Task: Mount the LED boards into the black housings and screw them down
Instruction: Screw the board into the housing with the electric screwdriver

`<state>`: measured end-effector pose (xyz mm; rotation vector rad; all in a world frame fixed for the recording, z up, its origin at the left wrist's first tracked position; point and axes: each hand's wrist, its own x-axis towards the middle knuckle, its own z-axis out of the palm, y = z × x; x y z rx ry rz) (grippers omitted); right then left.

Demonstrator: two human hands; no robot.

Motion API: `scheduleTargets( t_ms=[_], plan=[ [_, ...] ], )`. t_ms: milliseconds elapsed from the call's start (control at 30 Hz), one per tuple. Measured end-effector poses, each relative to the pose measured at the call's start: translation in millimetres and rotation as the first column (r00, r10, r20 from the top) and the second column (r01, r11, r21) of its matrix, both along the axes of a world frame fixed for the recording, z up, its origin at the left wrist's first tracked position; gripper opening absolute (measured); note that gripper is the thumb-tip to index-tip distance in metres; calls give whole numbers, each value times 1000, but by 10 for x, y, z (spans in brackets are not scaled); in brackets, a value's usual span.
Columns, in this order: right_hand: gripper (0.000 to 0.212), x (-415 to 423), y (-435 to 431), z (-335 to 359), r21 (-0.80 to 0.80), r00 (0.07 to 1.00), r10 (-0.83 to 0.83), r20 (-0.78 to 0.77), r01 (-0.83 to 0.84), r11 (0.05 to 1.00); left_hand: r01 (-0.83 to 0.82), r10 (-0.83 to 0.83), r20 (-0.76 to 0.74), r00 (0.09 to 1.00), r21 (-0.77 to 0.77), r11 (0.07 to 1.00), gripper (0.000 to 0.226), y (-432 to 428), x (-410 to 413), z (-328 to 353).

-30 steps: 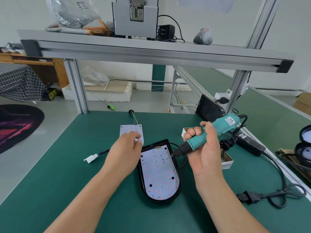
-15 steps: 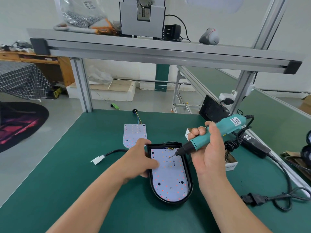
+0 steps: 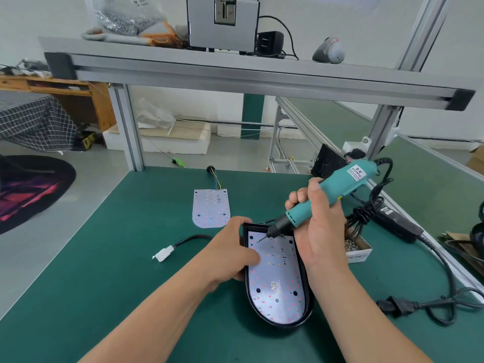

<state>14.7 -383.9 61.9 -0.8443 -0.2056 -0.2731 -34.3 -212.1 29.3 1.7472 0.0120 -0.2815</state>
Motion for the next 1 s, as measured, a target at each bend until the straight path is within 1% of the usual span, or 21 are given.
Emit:
scheduleTargets(
  t_ms=[167, 433, 533, 633, 767, 867, 1000],
  plan=[
    [23, -21, 61, 4, -48, 999, 3, 38, -1, 999, -4, 4, 13, 1000, -18, 1000, 56, -45, 12, -7],
    [25, -9, 73, -22, -71, 998, -6, 56, 10, 997, 2, -1, 17, 1000, -23, 1000, 54, -41, 19, -21],
    [23, -27, 69, -16, -93, 997, 1, 83, 7, 996, -1, 1, 23, 1000, -18, 1000, 53, -50, 16, -16],
    [17, -58, 84, -5, -168, 990, 16, 140, 8, 986, -3, 4, 21, 1000, -19, 1000, 53, -56, 9, -6],
    [23, -106, 137, 1, -285, 969, 59, 240, 12, 959, -10, 11, 20, 1000, -28, 1000, 52, -77, 15, -2],
    [31, -117, 171, -15, -341, 962, 97, 255, -4, 940, -15, 15, 8, 1000, -20, 1000, 54, -80, 25, -13],
    [20, -103, 161, -46, -396, 960, 134, 245, -27, 918, -25, 25, 2, 1000, -2, 1000, 54, -66, 39, -46]
  ],
)
